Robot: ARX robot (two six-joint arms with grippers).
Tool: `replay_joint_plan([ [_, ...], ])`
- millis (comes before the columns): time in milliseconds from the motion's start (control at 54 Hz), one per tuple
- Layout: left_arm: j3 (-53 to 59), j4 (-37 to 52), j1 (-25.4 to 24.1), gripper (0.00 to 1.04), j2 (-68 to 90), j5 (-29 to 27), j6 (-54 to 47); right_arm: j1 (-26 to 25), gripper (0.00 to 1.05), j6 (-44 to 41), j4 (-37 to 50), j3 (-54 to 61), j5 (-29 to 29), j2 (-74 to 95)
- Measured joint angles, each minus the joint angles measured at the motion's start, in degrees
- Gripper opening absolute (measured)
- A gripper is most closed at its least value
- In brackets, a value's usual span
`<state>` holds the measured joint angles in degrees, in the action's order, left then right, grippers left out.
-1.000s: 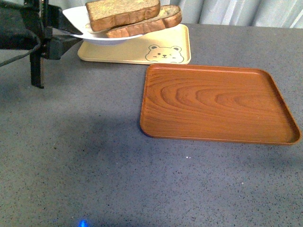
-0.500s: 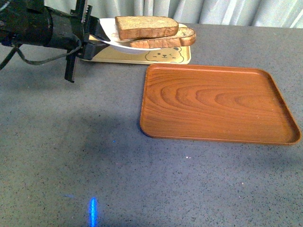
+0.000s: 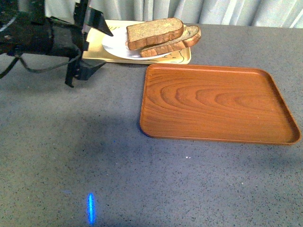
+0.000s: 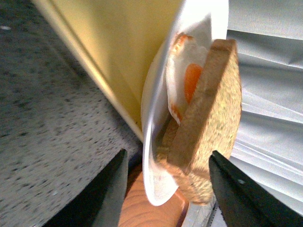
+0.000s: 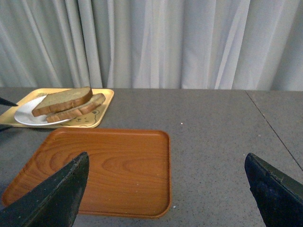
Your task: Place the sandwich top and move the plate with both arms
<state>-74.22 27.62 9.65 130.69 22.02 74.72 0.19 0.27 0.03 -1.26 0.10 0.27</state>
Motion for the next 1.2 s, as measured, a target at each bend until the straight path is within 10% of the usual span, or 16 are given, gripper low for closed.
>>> replay_joint_plan([
  [222, 15.1, 6.9, -4.8, 0.97, -10.2, 2.0, -1.7, 0.0, 0.96, 0.0, 0.0, 0.0, 0.0, 0.0],
  [500, 37.8, 10.0, -8.0, 0.96, -31.3, 4.7, -11.2, 0.0, 0.96, 0.0, 0.0, 0.0, 0.0, 0.0],
  [704, 58.8, 35.7, -9.2, 0.66, -47.7, -21.2, -48.7, 0.0, 0.96, 0.0, 0.0, 0.0, -0.1, 0.0],
  [1037, 70.8, 24.5, -9.6, 0.05, -74.2, -21.9, -73.0, 0.0, 0.96, 0.0, 0.0, 0.0, -0.1, 0.0],
  [1204, 72.1, 19.0, -9.7, 0.02, -81.3, -22.0, -73.7, 0.0, 0.96, 0.0, 0.0, 0.0, -0.1, 0.0],
])
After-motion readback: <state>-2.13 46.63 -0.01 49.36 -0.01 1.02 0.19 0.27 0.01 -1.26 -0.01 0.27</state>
